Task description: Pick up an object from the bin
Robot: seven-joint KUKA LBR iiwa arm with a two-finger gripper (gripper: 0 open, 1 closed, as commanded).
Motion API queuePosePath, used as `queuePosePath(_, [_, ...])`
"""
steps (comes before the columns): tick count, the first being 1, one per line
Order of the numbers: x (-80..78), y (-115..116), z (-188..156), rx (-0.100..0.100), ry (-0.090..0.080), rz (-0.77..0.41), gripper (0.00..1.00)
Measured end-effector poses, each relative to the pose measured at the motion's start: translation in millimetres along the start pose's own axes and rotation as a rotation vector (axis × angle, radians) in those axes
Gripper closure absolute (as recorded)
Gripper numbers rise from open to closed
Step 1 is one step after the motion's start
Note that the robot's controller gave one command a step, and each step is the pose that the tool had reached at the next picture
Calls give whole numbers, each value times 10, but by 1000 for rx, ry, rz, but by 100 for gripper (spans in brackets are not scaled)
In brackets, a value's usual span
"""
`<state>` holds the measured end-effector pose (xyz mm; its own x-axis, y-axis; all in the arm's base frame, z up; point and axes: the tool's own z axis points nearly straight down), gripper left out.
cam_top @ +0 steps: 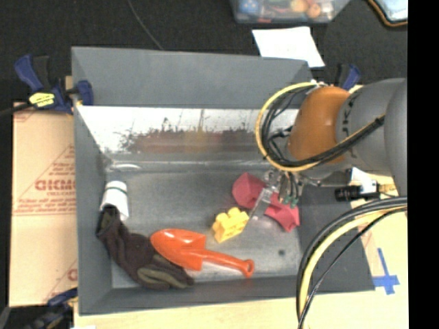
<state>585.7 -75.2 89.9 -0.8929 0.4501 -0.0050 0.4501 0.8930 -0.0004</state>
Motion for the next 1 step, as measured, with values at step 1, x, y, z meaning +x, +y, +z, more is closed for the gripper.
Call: queuePosePath(1, [-16, 6, -260, -2, -5, -1, 100])
